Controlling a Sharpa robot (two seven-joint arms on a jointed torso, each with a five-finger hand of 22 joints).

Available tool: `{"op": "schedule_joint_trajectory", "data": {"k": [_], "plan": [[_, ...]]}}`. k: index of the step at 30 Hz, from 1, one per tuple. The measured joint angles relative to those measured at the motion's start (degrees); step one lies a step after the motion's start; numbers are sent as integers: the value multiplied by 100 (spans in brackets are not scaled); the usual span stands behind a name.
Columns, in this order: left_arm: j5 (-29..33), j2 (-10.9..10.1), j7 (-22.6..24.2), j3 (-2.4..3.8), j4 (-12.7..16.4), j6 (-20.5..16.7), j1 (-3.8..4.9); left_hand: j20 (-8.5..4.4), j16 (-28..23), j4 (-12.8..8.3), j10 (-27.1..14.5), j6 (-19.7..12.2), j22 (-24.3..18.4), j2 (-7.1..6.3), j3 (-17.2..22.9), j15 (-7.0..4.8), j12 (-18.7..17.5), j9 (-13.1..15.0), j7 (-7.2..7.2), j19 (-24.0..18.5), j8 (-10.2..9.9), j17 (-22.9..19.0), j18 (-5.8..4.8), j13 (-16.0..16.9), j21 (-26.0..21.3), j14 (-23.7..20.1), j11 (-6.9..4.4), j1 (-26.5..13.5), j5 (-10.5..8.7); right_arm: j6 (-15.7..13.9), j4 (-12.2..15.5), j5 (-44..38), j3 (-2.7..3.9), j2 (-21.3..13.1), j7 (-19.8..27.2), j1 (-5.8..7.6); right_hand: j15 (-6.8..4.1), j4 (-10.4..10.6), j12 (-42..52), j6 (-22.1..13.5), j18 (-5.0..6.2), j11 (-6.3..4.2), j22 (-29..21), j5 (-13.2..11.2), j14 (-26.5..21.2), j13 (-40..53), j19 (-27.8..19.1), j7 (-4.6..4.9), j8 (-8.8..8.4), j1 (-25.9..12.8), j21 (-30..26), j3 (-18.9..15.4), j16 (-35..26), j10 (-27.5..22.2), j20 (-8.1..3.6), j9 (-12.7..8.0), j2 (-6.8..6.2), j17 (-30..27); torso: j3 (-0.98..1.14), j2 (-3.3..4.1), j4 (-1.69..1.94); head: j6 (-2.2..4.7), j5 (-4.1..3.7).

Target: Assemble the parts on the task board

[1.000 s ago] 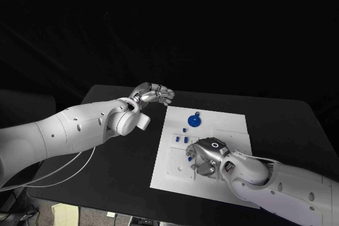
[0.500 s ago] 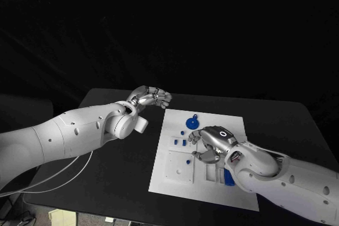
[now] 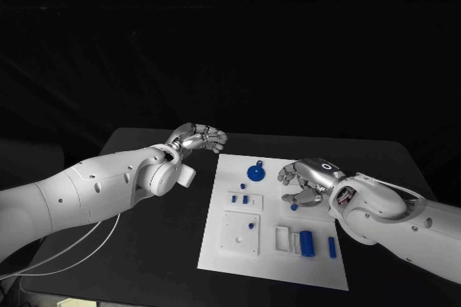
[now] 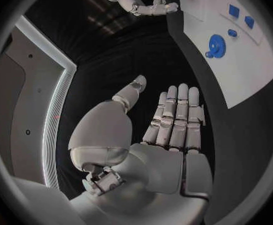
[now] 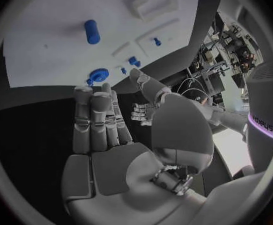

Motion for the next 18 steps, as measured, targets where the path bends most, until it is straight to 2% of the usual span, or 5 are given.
{"op": "schedule_joint_trajectory", "data": {"k": [1,2,10,15,18], "plan": [[1,1,0,0,-9,0,-1,0,0,0,0,0,3,0,0,0,0,0,0,0,0,0,-1,0,-13,0,0,0,0,66,-4,3,-3,-13,6,-3,19,-23,0,-32,-5,9,0,74,-19,-20,0,10,-21,-71,0,-115,0,-38,0,-10,3,-6,0,0,0,9,-9],[2,2,1,0,-16,0,-2,0,0,0,0,0,5,0,0,0,0,0,0,0,0,3,-2,0,-22,0,0,0,0,118,-5,2,-3,-21,8,-3,37,-41,0,-95,-87,40,0,137,-37,-32,0,34,-27,-106,0,-201,0,-99,0,-17,5,-12,0,0,0,13,-14],[9,24,2,0,-29,6,-6,0,0,0,0,0,5,0,0,0,0,0,0,0,0,4,-14,1,-22,0,0,0,0,510,-60,-102,-41,-136,-3,-2,149,-75,-44,-296,-88,169,0,603,-149,-212,-103,29,-67,-448,-78,-914,30,-475,15,-45,2,-65,-3,3,3,21,-63],[12,20,2,0,-39,8,-6,0,0,0,0,0,5,0,0,0,0,0,0,0,0,4,-38,-5,-22,0,0,0,0,599,-227,-189,-79,-103,-16,-48,160,-65,-44,-337,-89,180,0,618,-161,-244,-127,-10,-67,-448,-78,-948,31,-486,21,-46,2,-81,-8,7,5,21,-78],[14,20,2,0,-39,10,-7,1,0,0,0,0,4,0,0,0,0,1,0,1,0,7,-39,-5,-22,0,0,0,0,614,-292,-236,-93,-68,-25,-107,147,22,-22,-281,-89,180,0,502,-176,-273,-128,-67,-55,-223,-102,-828,66,-486,22,-40,20,-105,-8,9,7,21,-79]]}}
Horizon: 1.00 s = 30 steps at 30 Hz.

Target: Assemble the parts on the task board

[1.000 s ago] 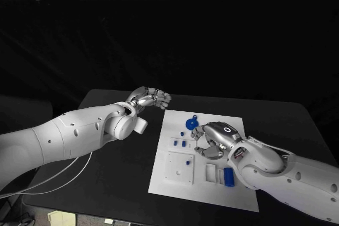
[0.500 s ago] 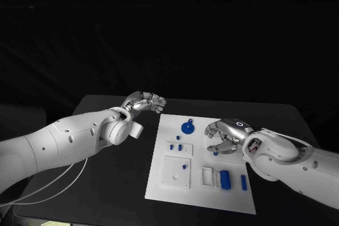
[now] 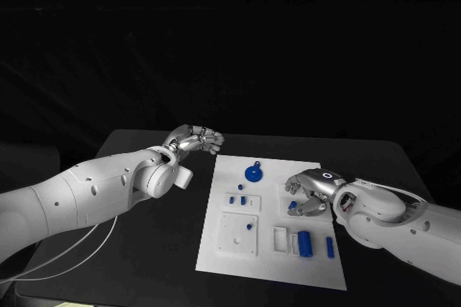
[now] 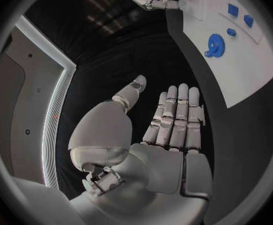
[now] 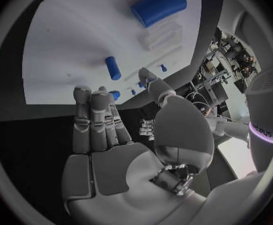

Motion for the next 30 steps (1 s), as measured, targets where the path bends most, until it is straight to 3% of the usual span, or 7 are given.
{"op": "schedule_joint_trajectory", "data": {"k": [2,6,8,11,14,19,30], "plan": [[1,-2,0,0,0,2,0,19,0,0,0,0,0,0,0,0,0,0,0,19,0,3,0,0,0,0,0,0,0,5,-27,-35,-5,27,-8,-30,-8,7,3,10,0,0,0,-39,-8,0,0,-10,10,45,0,41,0,0,0,3,3,-4,0,1,4,0,-2],[4,-11,0,0,-2,3,-5,19,0,0,0,0,0,0,0,0,0,0,0,19,0,3,-1,0,0,0,0,0,0,9,-49,-90,-4,39,-19,-34,-46,1,61,96,0,-86,-10,-666,-11,2,16,-93,106,534,-30,476,0,87,-13,49,70,-4,2,3,6,0,-7],[5,-13,0,0,-2,4,-5,19,0,0,0,0,0,0,0,0,0,0,0,19,0,3,-1,0,0,0,0,0,0,11,-49,-114,-3,31,-24,-38,-72,147,108,162,0,-109,-29,-818,15,16,55,-89,151,624,-31,763,0,197,-39,71,3,-21,2,3,5,-4,-12],[6,-13,0,0,-2,5,-5,19,0,0,0,0,5,0,0,0,0,0,0,19,0,3,-2,0,0,0,0,0,0,24,-50,-144,-3,25,-27,-46,-113,328,184,336,-1,-175,-30,-844,79,43,147,-104,254,727,-31,1140,22,405,-39,113,-4,-43,1,3,4,-8,-18],[8,-14,0,0,2,7,-5,19,0,0,0,0,5,0,0,0,0,0,0,19,0,3,-3,0,0,0,0,0,0,36,-50,-163,-8,32,-27,-60,-136,392,234,519,-1,-199,-17,-844,76,57,157,-106,295,731,-32,1238,22,490,-32,126,-1,-46,-2,3,1,-14,-23],[9,-16,0,0,3,9,-5,19,0,0,0,0,4,0,0,0,0,-2,0,19,0,3,-4,-5,0,0,0,0,0,60,-46,-201,-12,49,-32,-76,-272,585,376,745,0,-349,-9,-844,135,129,200,-210,435,810,31,1535,50,842,-13,189,57,-71,-3,2,3,-18,-24],[12,-27,0,0,0,12,-5,19,0,0,0,0,4,22,0,0,0,-5,0,19,0,7,-13,-5,0,0,0,-22,0,145,-75,-304,-12,62,-78,-81,-339,679,467,945,11,-425,-10,-843,177,186,221,-303,551,856,59,1677,72,1084,9,247,79,-76,-3,1,4,-41,-29]]}}
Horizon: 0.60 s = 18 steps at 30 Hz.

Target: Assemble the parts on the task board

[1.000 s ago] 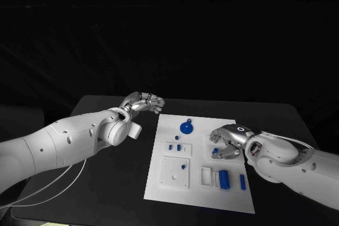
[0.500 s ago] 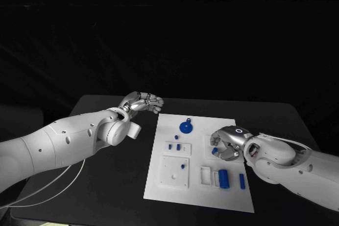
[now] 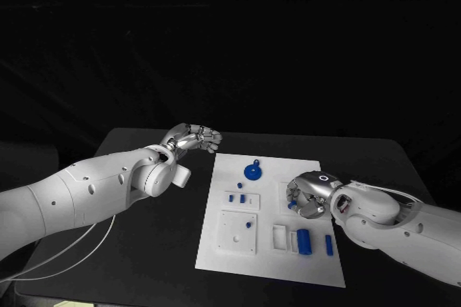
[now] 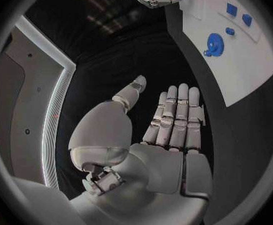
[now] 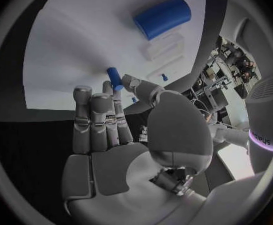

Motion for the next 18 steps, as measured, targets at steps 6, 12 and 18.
{"op": "schedule_joint_trajectory", "data": {"k": [6,12,18], "plan": [[1,-3,-2,0,1,1,0,0,-22,0,0,0,5,0,0,0,0,0,0,0,0,1,57,-6,0,0,0,0,0,22,-29,-45,-14,35,-25,-1,-21,-16,0,16,0,-5,-1,0,-23,10,-3,-3,0,0,21,16,0,87,1,0,0,-2,2,-1,-1,-12,-2],[2,-4,-5,0,1,3,0,0,-22,0,0,0,4,0,0,0,0,-6,0,0,0,6,58,-14,0,0,0,0,0,26,-76,-78,-41,67,-45,-2,-21,-46,0,16,0,25,-1,0,-23,13,-3,-3,0,38,21,46,0,53,1,5,-38,-15,3,-1,-3,-19,-4],[2,-4,-6,0,3,4,0,0,-22,0,-21,0,9,0,0,0,0,-6,0,0,0,6,57,-19,0,0,21,0,0,24,-98,-100,-57,84,-62,-3,-21,-94,-28,3,0,25,-1,0,-23,13,-4,10,-1,38,21,94,0,12,2,4,-38,-22,3,-1,-1,-23,-8]]}}
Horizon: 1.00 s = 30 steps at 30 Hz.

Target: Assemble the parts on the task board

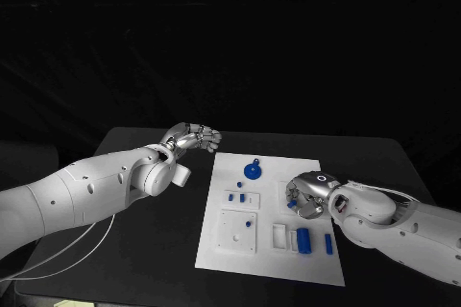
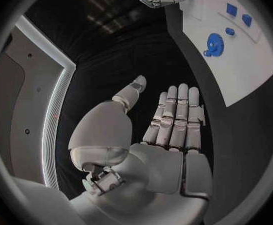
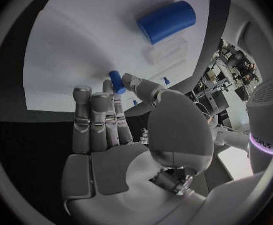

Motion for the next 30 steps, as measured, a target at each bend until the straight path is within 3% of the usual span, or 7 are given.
{"op": "schedule_joint_trajectory", "data": {"k": [6,10,18,25,30], "plan": [[1,0,0,0,0,2,0,0,0,0,0,0,0,0,0,0,0,-5,0,0,0,6,-2,0,0,0,0,0,0,-1,7,-15,-2,-1,-8,-1,1,-16,-9,-8,0,-1,-1,0,0,-2,-1,7,-1,115,0,125,0,-1,0,1,69,-6,-3,0,1,-1,-1],[2,1,0,0,0,3,0,0,-22,0,0,0,0,19,0,0,0,-5,0,0,0,5,-3,-6,-23,0,0,-19,0,-18,41,-10,-3,-13,-7,-1,-23,78,-2,115,0,-53,-1,-18,22,29,3,-59,-3,125,43,255,0,96,4,26,208,-12,-3,0,1,-3,-1],[4,6,0,0,-8,5,0,0,-22,0,0,0,4,23,0,0,0,-5,0,0,0,11,-8,-5,-22,0,0,-23,0,-72,173,1,1,-78,-23,-2,-71,23,51,205,-1,-98,-1,-23,29,77,53,-110,51,58,89,324,0,227,-11,85,276,-12,-3,0,3,8,-1],[6,11,0,0,-15,7,0,0,-22,0,0,0,4,23,0,0,0,-4,0,0,0,13,-17,-11,-23,0,0,-23,0,-76,237,38,58,-119,-43,54,-75,6,51,237,-1,-112,-1,-23,30,114,72,-107,50,58,112,341,0,241,-11,88,291,-11,-3,-2,2,12,-2],[8,21,0,0,-23,8,0,0,-22,0,0,0,4,23,0,0,0,-4,0,0,0,15,-42,-11,-23,0,0,-23,0,-71,310,76,122,-170,-45,170,-80,-10,50,243,-1,-131,-2,-24,24,114,71,-113,47,36,112,356,0,261,-11,89,312,-11,-3,-2,1,18,2]]}}
